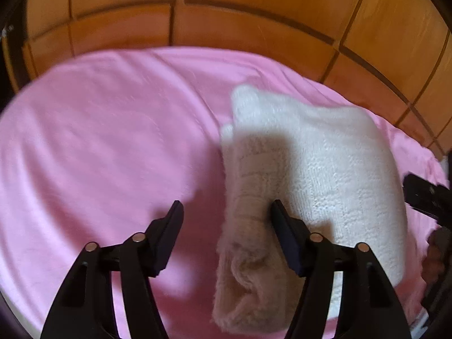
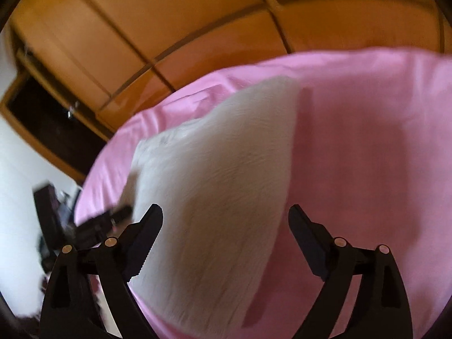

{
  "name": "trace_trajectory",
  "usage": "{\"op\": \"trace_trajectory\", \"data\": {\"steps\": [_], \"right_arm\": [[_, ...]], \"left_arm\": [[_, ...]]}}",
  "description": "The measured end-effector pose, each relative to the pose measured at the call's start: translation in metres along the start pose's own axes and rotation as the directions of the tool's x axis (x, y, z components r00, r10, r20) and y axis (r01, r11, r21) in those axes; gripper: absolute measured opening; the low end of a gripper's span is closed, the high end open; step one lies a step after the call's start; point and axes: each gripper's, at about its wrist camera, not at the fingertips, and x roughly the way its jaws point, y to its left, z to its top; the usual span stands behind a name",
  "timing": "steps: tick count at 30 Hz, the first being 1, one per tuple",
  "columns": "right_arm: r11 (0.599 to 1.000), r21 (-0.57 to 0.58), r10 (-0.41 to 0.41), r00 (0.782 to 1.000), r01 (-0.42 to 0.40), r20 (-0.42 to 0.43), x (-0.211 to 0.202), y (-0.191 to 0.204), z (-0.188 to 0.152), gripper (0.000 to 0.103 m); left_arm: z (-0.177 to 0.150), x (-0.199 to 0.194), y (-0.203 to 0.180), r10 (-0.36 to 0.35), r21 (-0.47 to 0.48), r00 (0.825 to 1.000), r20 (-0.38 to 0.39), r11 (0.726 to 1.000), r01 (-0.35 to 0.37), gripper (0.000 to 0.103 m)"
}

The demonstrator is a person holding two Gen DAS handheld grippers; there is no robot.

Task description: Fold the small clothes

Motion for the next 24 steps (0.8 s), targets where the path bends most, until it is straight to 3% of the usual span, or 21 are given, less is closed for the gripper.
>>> {"op": "trace_trajectory", "data": {"steps": [2,4,7,9,11,14,16,20,24], "right_arm": [[0.997,0.063,0.051,0.998,-0.049,-0.025,0.018,-0.014,0.007,0.09],[0.989,0.11,0.1,0.994,-0.094,-0.044,0.036,-0.023,0.009,0.089],[0.983,0.103,0.161,0.984,-0.153,-0.077,0.057,-0.019,0.006,0.085],[0.977,0.112,0.193,0.977,-0.183,-0.091,0.068,-0.017,0.002,0.079],[0.977,0.104,0.195,0.976,-0.186,-0.092,0.071,-0.01,0.0,0.061],[0.985,0.053,0.17,0.983,-0.166,-0.071,0.054,0.006,-0.002,0.051],[0.986,0.014,0.166,0.985,-0.166,-0.049,0.037,0.016,-0.004,0.049],[0.984,-0.064,0.171,0.985,-0.168,0.032,-0.014,0.031,-0.012,0.048],[0.988,-0.076,0.14,0.982,-0.131,0.125,-0.079,0.015,-0.021,0.048]], "left_arm": [[0.0,0.01,0.007,-0.072,-0.009,0.997,-0.018,0.997,0.072,0.054],[0.0,0.016,0.013,-0.142,-0.027,0.99,-0.024,0.99,0.141,0.041],[0.0,0.023,0.021,-0.224,-0.042,0.974,-0.029,0.974,0.223,0.028],[-0.001,0.024,0.024,-0.26,-0.04,0.965,-0.028,0.965,0.259,0.023],[-0.002,0.021,0.022,-0.284,-0.036,0.959,-0.017,0.958,0.283,0.019],[-0.004,0.008,0.017,-0.304,-0.014,0.953,0.009,0.952,0.304,0.016],[-0.002,0.0,0.009,-0.319,-0.006,0.947,0.023,0.948,0.319,0.016],[0.001,-0.024,-0.034,-0.407,0.058,0.913,0.039,0.913,0.404,0.016],[0.008,-0.031,-0.109,-0.485,0.174,0.874,0.008,0.862,0.477,0.015]]}}
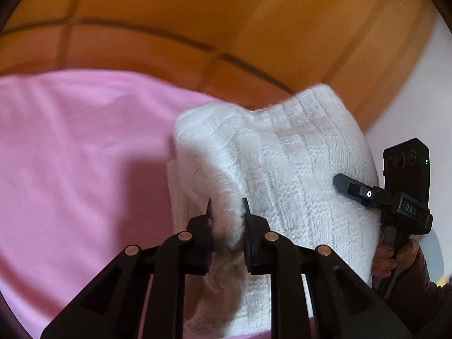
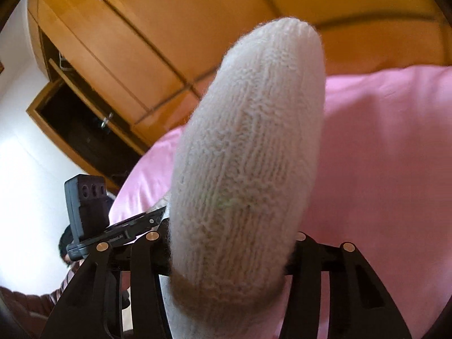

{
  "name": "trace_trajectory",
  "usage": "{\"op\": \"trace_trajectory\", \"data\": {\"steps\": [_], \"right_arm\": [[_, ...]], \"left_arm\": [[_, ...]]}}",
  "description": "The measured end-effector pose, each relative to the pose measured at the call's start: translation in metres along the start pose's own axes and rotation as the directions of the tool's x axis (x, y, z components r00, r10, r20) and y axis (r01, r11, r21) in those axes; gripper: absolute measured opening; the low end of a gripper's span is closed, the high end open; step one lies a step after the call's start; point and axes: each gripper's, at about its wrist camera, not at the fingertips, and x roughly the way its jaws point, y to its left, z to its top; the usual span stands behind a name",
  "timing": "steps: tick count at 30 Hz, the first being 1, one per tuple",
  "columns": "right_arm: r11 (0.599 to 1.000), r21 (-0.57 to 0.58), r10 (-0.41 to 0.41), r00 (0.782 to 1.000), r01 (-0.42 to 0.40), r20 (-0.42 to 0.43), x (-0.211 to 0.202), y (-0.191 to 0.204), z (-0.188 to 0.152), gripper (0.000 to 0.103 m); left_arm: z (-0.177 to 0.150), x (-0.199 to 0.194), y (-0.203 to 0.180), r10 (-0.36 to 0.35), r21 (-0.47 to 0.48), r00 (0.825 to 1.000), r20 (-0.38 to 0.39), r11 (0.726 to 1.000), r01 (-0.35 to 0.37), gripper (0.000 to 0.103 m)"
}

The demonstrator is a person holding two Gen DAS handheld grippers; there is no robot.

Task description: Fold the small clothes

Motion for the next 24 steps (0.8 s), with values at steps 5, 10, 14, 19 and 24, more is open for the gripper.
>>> {"op": "trace_trajectory", "data": {"steps": [5,10,14,19,24], "right_arm": [[0.99,0.051,-0.137,0.981,0.131,0.134,-0.102,-0.049,-0.005,0.048],[0.936,0.205,-0.318,0.935,0.285,0.154,-0.169,-0.133,-0.03,0.05],[0.838,0.382,-0.438,0.897,0.389,0.048,-0.185,-0.211,-0.073,0.07],[0.784,0.494,-0.489,0.864,0.376,0.118,-0.219,-0.223,-0.1,0.08],[0.779,0.34,-0.607,0.769,0.527,0.199,-0.241,-0.159,-0.086,0.063]], "left_arm": [[0.026,0.077,-0.097,-0.094,0.111,0.993,-0.068,0.989,0.101,0.016],[0.022,0.171,-0.177,-0.076,0.211,0.974,-0.216,0.97,0.123,0.016],[-0.009,0.232,-0.205,0.09,0.319,0.95,-0.299,0.948,0.01,0.017],[-0.005,0.223,-0.21,0.127,0.334,0.961,-0.246,0.942,-0.039,0.025],[-0.019,0.207,-0.215,0.174,0.375,0.964,-0.2,0.923,-0.088,0.026]]}}
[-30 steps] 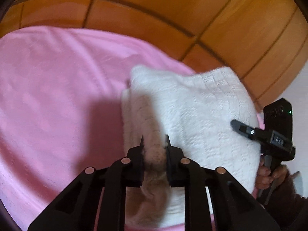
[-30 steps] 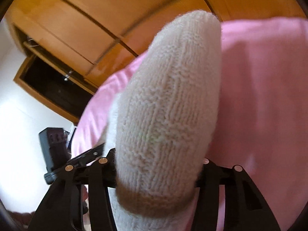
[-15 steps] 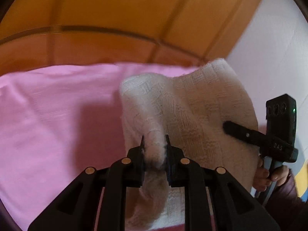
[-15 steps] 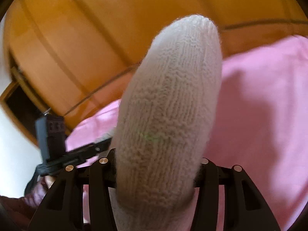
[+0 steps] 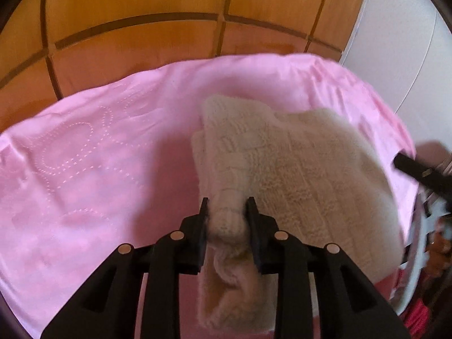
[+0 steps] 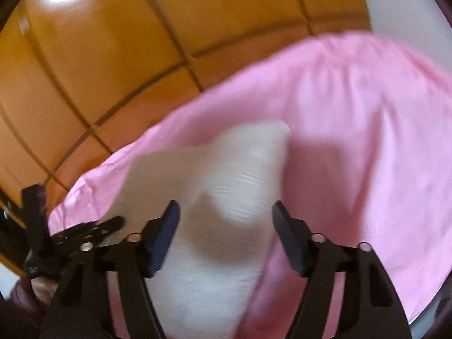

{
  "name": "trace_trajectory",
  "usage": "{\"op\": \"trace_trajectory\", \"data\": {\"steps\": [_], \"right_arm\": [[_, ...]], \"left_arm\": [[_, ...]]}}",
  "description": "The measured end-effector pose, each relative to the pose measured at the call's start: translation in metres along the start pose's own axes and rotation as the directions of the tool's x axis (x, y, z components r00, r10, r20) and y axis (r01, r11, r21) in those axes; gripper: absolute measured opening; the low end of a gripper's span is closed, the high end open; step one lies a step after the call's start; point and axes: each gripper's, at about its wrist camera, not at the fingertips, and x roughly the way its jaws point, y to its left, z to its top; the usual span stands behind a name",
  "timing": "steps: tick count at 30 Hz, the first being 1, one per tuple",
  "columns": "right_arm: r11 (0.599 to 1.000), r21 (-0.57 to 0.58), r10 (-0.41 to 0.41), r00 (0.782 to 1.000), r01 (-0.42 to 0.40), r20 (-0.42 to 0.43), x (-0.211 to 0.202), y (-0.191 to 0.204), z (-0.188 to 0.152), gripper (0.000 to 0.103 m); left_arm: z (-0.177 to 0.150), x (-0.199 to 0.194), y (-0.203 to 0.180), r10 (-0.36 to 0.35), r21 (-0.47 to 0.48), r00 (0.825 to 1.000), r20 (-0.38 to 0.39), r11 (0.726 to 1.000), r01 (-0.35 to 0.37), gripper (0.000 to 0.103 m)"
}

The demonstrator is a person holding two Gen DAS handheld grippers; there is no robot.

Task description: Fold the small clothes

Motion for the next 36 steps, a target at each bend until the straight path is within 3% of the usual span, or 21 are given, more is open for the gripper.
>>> {"op": "trace_trajectory", "data": {"steps": [2,5,8,10,14,16,19,23,32,36], "right_arm": [[0.999,-0.05,-0.006,1.0,0.006,-0.008,-0.001,0.017,0.003,0.058],[0.983,-0.145,-0.132,0.986,0.116,-0.107,0.042,0.04,-0.019,0.054],[0.958,-0.191,-0.226,0.973,0.213,-0.046,0.046,0.048,-0.032,0.054],[0.95,-0.185,-0.26,0.965,0.251,-0.031,0.036,0.055,-0.028,0.055],[0.953,-0.157,-0.264,0.965,0.259,-0.012,0.011,0.069,-0.031,0.063],[0.952,-0.137,-0.276,0.961,0.275,0.009,-0.002,0.076,-0.037,0.064],[0.941,-0.102,-0.32,0.946,0.323,0.049,-0.02,0.087,-0.047,0.079],[0.917,-0.075,-0.384,0.918,0.392,0.103,-0.038,0.1,-0.051,0.094],[0.884,-0.066,-0.445,0.876,0.463,0.187,-0.059,0.124,-0.059,0.098],[0.876,-0.082,-0.456,0.873,0.475,0.174,-0.056,0.124,-0.065,0.098]], "left_arm": [[-0.003,0.01,0.002,0.012,-0.008,1.0,-0.012,1.0,-0.012,0.026],[-0.009,0.01,0.001,0.031,-0.008,1.0,0.0,0.999,-0.031,0.027],[-0.009,-0.004,0.004,0.035,-0.032,0.999,0.015,0.999,-0.034,0.032],[-0.01,-0.025,0.007,0.065,-0.055,0.996,0.06,0.997,-0.062,0.06],[-0.015,-0.064,0.012,0.088,-0.094,0.986,0.14,0.993,-0.075,0.07],[-0.017,-0.082,0.012,0.114,-0.096,0.979,0.172,0.991,-0.098,0.081],[-0.024,-0.109,0.014,0.137,-0.113,0.968,0.209,0.987,-0.115,0.089],[-0.032,-0.134,0.014,0.169,-0.128,0.955,0.245,0.982,-0.141,0.094],[-0.053,-0.154,0.008,0.237,-0.147,0.936,0.26,0.968,-0.204,0.101],[-0.059,-0.158,0.009,0.252,-0.161,0.932,0.259,0.963,-0.216,0.101]]}}
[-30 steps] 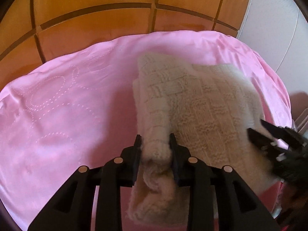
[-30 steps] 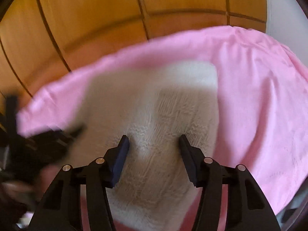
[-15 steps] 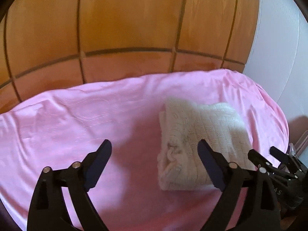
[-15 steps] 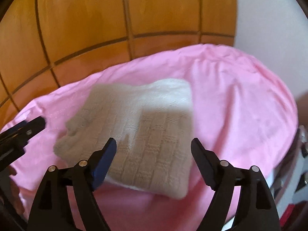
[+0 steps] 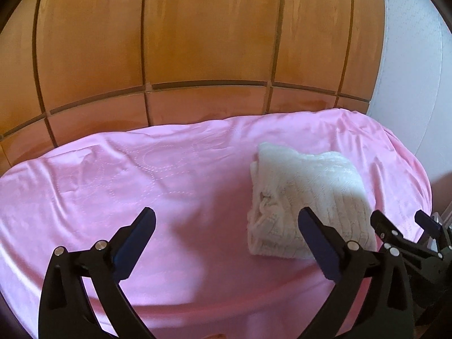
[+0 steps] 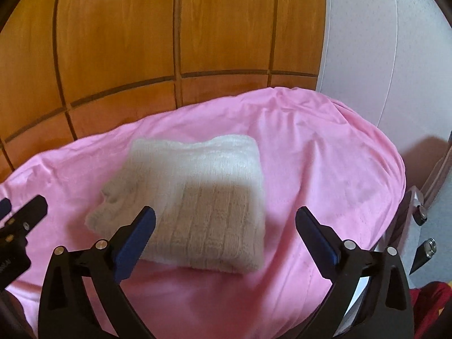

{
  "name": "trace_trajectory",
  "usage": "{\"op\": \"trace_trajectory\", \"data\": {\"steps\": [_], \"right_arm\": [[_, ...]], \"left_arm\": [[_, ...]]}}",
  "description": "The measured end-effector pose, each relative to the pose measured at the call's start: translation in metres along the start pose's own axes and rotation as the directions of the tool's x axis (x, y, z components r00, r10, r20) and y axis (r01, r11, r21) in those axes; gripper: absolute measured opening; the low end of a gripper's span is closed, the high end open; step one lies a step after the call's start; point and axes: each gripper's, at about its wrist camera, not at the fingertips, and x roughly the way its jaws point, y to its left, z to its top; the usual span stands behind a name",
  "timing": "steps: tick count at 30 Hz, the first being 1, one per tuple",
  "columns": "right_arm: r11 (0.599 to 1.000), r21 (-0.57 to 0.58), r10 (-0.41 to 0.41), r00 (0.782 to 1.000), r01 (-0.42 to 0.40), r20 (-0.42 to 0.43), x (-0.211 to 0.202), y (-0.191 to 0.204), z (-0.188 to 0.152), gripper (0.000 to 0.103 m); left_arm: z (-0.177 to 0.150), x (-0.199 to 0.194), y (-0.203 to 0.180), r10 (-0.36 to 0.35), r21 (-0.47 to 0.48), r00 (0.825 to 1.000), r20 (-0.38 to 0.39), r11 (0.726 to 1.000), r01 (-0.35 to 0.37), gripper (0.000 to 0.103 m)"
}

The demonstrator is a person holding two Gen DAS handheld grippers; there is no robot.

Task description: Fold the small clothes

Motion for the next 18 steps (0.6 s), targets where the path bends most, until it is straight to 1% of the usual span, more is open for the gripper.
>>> {"op": "trace_trajectory", "data": {"steps": [3,14,18], "right_arm": [[1.0,-0.002,-0.002,1.0,0.002,-0.004,-0.0011,0.0004,-0.0048,0.098],[1.0,0.015,-0.007,1.0,0.007,0.017,-0.0055,-0.0018,-0.0068,0.098],[1.0,0.011,-0.007,1.0,0.006,0.012,-0.0073,-0.0002,-0.0093,0.098]], "left_arm": [[-0.0028,-0.0025,0.0011,0.014,0.002,1.0,-0.003,1.0,-0.014,0.101],[-0.0061,-0.005,-0.0027,0.025,0.023,1.0,-0.009,0.999,-0.024,0.101],[-0.0062,-0.0044,-0.0026,0.024,0.025,1.0,-0.016,0.999,-0.023,0.101]]}}
